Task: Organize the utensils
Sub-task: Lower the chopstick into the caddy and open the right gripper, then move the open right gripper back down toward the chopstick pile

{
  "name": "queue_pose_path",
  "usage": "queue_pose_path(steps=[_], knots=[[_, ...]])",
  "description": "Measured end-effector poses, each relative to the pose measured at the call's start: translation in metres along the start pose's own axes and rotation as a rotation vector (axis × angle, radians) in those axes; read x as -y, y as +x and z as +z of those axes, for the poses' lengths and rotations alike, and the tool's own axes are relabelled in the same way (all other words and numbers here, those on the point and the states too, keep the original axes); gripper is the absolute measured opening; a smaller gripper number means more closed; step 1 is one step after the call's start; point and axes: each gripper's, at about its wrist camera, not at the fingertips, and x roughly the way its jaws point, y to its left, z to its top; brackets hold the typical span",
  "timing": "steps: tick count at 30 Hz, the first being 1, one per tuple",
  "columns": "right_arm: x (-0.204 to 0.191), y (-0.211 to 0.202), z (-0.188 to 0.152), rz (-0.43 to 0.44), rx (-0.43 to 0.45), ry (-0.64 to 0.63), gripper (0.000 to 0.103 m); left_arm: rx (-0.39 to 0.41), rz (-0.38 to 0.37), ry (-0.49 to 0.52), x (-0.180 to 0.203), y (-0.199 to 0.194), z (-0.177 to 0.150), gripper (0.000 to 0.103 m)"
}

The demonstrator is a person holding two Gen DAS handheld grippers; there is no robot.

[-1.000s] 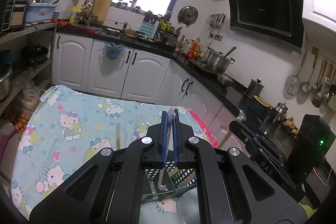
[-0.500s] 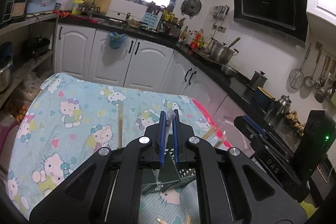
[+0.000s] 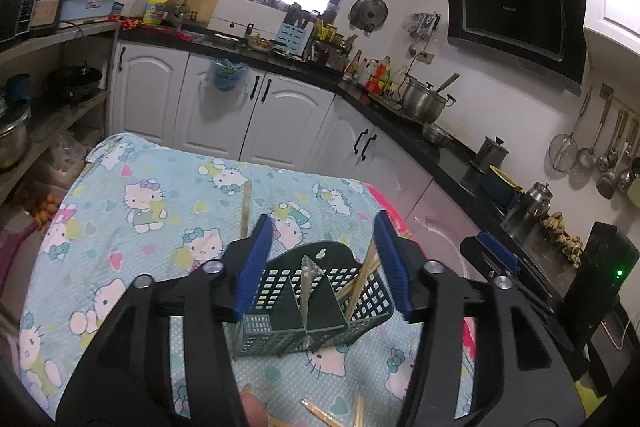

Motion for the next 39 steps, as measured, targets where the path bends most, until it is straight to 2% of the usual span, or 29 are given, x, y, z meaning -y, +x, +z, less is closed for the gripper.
queue_pose_path(steps=[2,8,14,23,39], knots=[[0.000,-0.004,-0.001,0.001,-0.003,-0.001,0.052,0.005,0.003,-0.003,-0.001,-0.005,-0.001,0.063],[0.000,-0.009,-0.003,0.006,-0.008,0.000,0.056,0.003,0.021,-0.012,-0.005,-0.016,-0.006,0.082],[-0.003,-0.023,-0.012,0.019,-0.020,-0.016,0.059,0.003,0.026,-0.020,-0.007,-0.028,-0.013,0.092],[-0.014,-0.041,-0.017,0.033,-0.026,-0.045,0.065,-0.018,0.032,-0.063,-0.016,-0.044,-0.026,0.092],[-0.038,-0.059,-0.023,0.069,-0.048,-0.102,0.072,-0.032,0.070,-0.074,-0.020,-0.062,-0.046,0.092]])
